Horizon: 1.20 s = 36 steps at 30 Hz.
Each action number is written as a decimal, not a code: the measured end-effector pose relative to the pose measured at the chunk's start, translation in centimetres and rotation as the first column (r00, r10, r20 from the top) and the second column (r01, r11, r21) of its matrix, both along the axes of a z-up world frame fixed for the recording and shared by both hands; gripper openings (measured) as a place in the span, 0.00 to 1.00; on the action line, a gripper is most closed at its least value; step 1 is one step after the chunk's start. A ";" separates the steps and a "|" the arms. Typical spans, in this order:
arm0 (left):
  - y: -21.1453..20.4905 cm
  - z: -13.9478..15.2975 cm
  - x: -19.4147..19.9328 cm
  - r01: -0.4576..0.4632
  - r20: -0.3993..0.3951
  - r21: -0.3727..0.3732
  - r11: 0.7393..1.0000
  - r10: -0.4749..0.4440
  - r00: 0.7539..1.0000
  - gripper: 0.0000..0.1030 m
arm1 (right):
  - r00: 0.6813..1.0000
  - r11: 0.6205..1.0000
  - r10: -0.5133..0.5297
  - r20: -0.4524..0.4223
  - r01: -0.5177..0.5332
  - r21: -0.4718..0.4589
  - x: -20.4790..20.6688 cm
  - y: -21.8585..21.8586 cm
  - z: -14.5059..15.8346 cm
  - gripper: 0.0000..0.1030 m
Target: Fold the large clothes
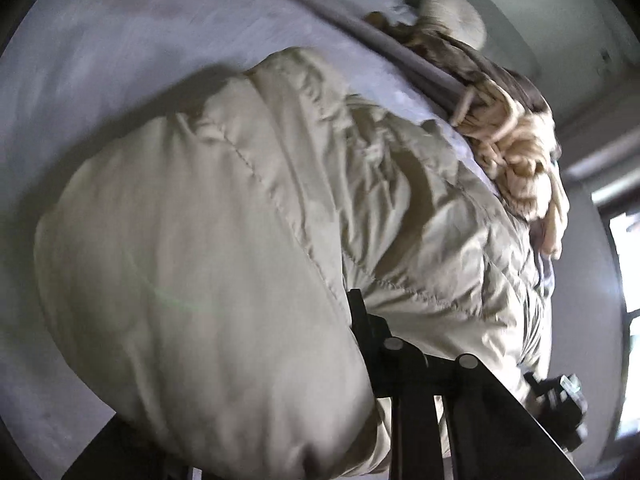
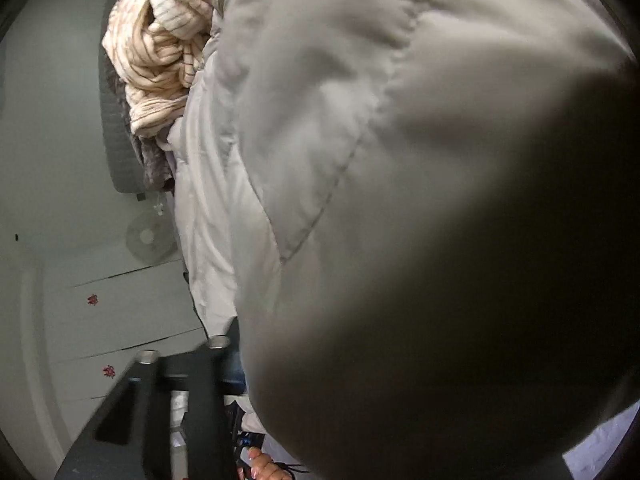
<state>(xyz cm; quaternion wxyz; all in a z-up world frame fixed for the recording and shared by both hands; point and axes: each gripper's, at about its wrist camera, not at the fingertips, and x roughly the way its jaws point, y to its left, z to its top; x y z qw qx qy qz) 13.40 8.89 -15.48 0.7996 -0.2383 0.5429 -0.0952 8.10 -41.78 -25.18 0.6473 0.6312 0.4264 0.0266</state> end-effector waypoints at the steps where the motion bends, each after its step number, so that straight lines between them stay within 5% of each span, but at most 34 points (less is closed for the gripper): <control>1: -0.1 0.6 -0.1 0.021 0.018 0.012 1.000 -0.021 1.000 0.23 | 1.000 1.000 0.000 0.012 0.000 -0.017 -0.2 0.1 0.5 0.30; 10: 1.5 3.8 -2.2 0.199 0.108 0.065 0.978 -0.205 0.973 0.21 | 0.998 0.993 0.024 0.064 -0.017 -0.115 -3.5 2.0 4.3 0.24; 17: 4.1 4.7 -7.7 0.237 0.099 0.065 0.969 -0.242 0.965 0.21 | 0.998 0.992 0.054 0.012 -0.052 -0.118 -8.3 4.3 4.6 0.23; 30: 8.3 3.4 -23.3 0.206 -0.077 0.094 0.974 -0.199 0.977 0.22 | 0.990 0.989 0.134 -0.050 -0.137 -0.054 -20.3 6.5 4.1 0.24; 34: 9.8 2.6 -25.2 0.122 -0.133 0.157 0.980 -0.101 0.986 0.56 | 0.988 0.990 0.132 -0.077 -0.135 -0.030 -22.4 6.5 3.6 0.32; 36: 10.6 2.7 -25.8 0.096 -0.141 0.182 0.979 -0.071 0.988 0.57 | 0.983 0.986 0.154 -0.100 -0.160 -0.052 -22.5 6.3 4.2 0.41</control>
